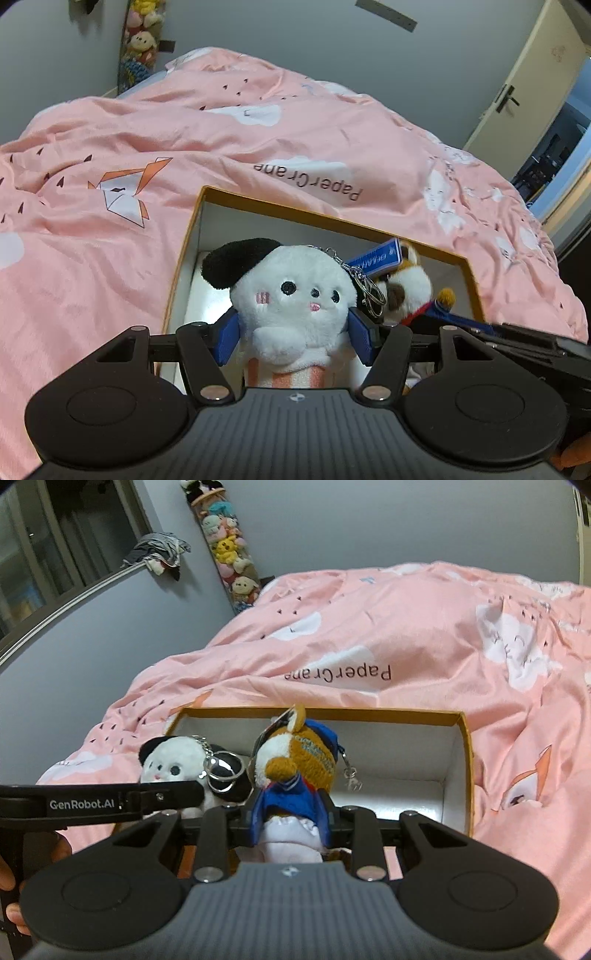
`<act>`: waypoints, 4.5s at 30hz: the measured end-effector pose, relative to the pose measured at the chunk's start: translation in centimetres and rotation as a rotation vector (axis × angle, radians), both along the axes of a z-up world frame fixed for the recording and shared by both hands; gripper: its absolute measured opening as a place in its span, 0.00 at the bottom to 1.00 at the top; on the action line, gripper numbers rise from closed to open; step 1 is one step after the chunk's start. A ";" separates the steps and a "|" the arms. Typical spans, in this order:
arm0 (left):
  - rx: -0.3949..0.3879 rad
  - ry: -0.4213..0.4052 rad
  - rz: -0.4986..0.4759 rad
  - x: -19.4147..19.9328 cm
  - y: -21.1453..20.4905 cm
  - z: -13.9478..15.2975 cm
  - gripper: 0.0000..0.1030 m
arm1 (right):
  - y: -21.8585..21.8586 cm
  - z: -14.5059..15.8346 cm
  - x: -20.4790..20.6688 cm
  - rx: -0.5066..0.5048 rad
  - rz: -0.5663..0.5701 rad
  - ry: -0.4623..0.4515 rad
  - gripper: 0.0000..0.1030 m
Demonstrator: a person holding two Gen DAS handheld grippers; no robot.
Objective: Organize objects
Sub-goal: 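Carry the white dog plush and brown bear plush over the box opening, then lower both plushes into the box and open both grippers, then move both grippers out of the box toward the yellow tape measure, then grasp the yellow tape measure with the right gripper while the left gripper reaches the orange crochet ball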
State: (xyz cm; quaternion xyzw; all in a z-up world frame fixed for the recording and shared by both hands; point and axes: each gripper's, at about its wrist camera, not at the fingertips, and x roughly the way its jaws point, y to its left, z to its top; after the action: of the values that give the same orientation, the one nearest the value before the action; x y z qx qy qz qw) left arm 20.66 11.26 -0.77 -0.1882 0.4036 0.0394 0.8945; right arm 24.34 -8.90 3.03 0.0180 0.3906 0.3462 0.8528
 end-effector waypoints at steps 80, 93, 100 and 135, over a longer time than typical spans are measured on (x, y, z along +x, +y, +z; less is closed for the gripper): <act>0.067 -0.118 0.020 -0.3 -2.0 -1.9 0.36 | 1.8 -3.3 0.1 -0.107 0.035 0.013 0.59; 0.200 -0.269 -0.115 -9.3 -7.7 2.4 0.39 | -3.4 1.8 -10.6 -0.140 0.061 -0.339 0.99; 0.215 -0.181 -0.229 -11.9 -9.9 0.7 0.46 | -5.8 0.8 -14.9 -0.232 0.062 -0.308 0.99; 0.233 0.231 -0.354 -12.2 -12.3 -7.6 0.46 | -6.3 -11.5 -16.3 -0.490 0.141 0.168 0.53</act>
State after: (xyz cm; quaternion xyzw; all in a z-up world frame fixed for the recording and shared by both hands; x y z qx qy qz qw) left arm 8.48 -1.06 -8.37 -0.0044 0.5226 -0.0505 0.8511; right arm 8.03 -15.15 -8.43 -0.1875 0.5326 0.2971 0.7700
